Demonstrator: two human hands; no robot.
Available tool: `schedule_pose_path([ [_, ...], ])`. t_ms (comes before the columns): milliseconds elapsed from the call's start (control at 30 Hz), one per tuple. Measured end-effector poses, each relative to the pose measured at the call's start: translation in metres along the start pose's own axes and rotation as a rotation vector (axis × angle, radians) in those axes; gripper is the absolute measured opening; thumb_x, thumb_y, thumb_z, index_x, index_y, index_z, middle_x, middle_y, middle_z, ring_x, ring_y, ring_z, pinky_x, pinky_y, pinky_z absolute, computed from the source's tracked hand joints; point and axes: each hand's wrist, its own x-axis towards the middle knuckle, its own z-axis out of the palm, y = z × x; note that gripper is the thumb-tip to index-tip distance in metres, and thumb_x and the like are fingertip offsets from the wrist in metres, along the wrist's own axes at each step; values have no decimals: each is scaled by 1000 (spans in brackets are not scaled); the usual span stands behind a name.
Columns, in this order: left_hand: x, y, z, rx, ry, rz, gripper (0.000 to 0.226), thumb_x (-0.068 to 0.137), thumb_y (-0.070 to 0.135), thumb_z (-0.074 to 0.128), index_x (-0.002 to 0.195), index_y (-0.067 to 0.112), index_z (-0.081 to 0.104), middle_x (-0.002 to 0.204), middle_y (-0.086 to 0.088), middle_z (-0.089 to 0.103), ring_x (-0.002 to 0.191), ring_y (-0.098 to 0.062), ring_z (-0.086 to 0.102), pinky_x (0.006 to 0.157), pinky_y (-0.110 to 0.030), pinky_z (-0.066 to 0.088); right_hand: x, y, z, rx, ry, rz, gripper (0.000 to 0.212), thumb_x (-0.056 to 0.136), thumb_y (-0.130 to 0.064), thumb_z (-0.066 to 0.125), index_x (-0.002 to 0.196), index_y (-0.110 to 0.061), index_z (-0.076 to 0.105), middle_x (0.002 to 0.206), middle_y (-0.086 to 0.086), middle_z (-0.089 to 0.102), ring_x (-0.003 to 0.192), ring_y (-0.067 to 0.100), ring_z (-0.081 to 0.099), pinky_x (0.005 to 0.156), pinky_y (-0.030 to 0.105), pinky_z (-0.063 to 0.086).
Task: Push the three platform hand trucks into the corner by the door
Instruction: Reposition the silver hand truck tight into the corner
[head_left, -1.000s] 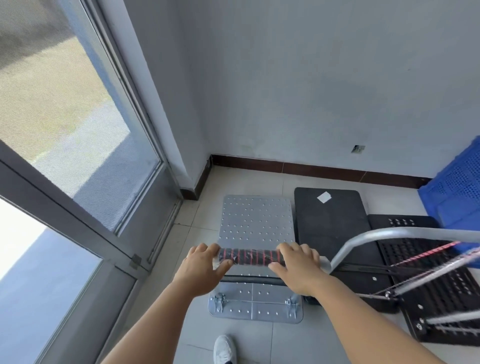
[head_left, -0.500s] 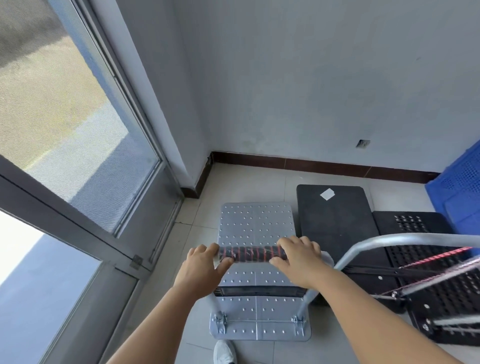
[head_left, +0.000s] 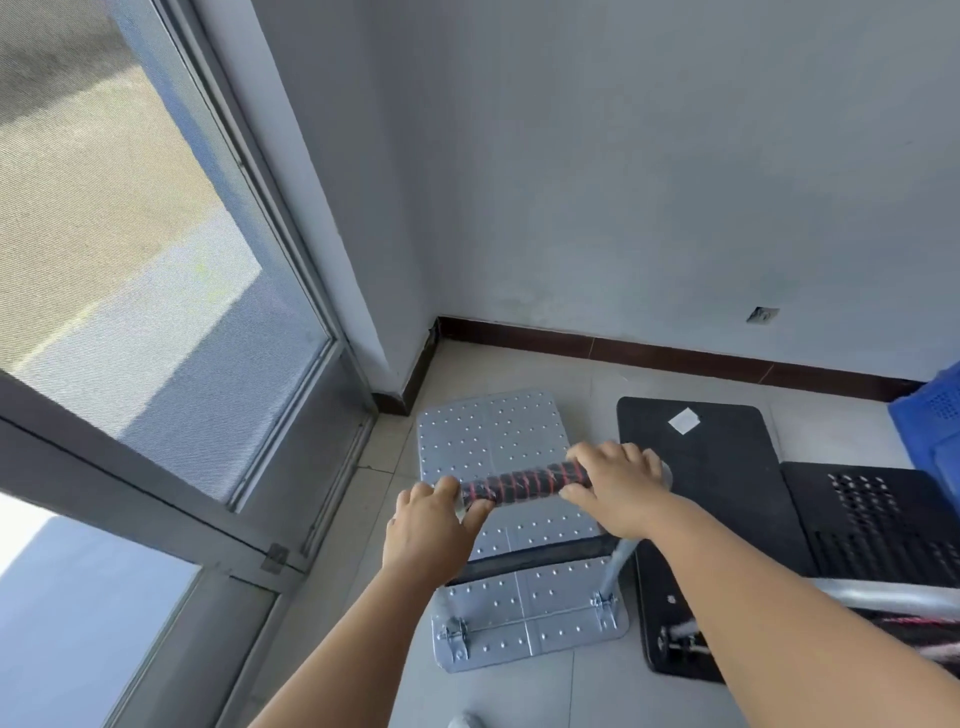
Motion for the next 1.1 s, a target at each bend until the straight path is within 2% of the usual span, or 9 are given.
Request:
schedule_pose_path([
  [167,43,-8,-21,13,-13,2,51,92,57,40,126,20,46,124,-10,50,120,-29,40,100,-39,36,44,-16,-13,1,21,17,39,93,-55,40,126,-34,39,125,1,45,121,24,37,105,41,22],
  [400,104,-32,-52,1,-50,-38,50,91,56,43,126,20,45,125,-9,47,122,-28,38,101,-39,36,96,-46,-20,61,60,6,40,92,-55,40,124,-32,40,125,1,44,116,24,36,97,40,25],
  [767,188,-21,-83,-57,0,-76,53,94,50,42,142,27,36,135,-9,42,130,-29,34,110,-40,29,180,-58,-55,72,89,-9,41,93,-57,37,123,-28,39,128,2,44,118,26,37,99,41,25],
  [967,222,-28,-100,-64,-1,-72,50,95,46,42,141,27,36,136,-5,41,132,-26,33,111,-38,28,207,-74,-64,79,94,-2,43,95,-56,35,127,-28,38,128,3,43,117,26,36,97,41,26],
  [1100,247,-40,-113,-42,3,-61,48,95,41,44,141,25,37,138,-5,41,133,-25,32,111,-37,27,225,-93,-64,83,134,12,41,95,-56,35,123,-27,39,125,3,45,114,26,37,95,41,26],
])
